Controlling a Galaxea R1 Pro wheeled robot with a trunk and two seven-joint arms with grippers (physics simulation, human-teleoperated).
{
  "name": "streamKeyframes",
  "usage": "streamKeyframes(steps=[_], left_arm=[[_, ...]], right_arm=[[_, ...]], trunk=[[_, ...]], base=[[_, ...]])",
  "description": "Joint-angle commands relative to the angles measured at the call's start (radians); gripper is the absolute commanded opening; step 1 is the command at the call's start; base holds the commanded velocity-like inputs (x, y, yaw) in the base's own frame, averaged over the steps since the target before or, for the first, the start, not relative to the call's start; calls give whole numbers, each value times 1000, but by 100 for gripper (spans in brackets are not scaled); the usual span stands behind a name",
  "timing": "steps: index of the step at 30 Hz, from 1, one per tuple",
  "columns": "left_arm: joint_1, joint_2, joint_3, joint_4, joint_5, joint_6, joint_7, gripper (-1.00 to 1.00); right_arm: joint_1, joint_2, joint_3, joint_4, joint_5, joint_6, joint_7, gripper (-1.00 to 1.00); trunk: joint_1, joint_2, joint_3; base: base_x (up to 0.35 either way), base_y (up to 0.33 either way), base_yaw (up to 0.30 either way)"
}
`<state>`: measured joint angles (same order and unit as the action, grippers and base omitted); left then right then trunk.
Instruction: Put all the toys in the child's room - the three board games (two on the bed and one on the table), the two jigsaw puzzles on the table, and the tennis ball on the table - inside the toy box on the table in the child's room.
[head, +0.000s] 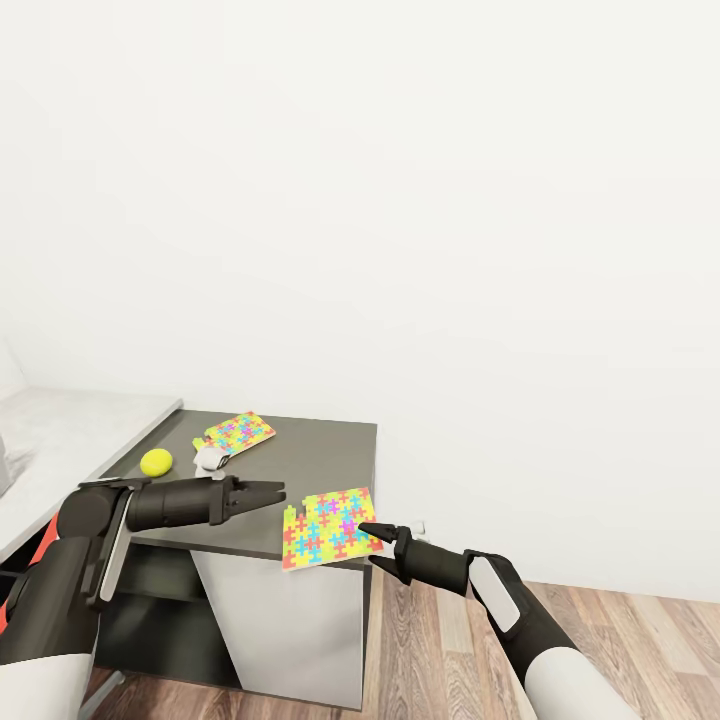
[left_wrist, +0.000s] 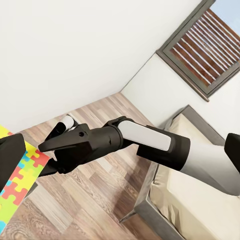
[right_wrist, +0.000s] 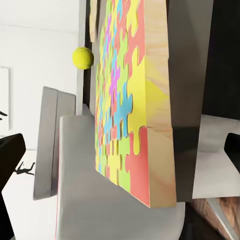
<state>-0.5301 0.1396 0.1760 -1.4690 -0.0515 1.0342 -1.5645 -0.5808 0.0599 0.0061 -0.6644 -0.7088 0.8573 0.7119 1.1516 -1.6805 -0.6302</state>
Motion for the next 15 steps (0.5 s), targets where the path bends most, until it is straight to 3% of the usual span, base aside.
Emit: streamKeyframes(steps=[1,3,4,15], left_arm=[[-1,0,0,-1,-5,10,-6,100],[-1,0,0,-1,-6,10,-6,100],[-1,0,0,-1,-6,10,-6,100],[-1,0,-1,-1,-5,10,-6,100]], right_arm=[[-1,0,0,0,-3,5,0,100],[-1,0,0,0,-3,5,0,100],[-1,0,0,0,-3,5,0,-100],[-1,0,0,0,-3,5,-1,-100]], trunk=[[0,-1,-1],[0,-1,-1],[0,-1,-1],[0,-1,-1]], base=[[0,0,0],[0,0,0],[0,0,0],[-5,-5,0]])
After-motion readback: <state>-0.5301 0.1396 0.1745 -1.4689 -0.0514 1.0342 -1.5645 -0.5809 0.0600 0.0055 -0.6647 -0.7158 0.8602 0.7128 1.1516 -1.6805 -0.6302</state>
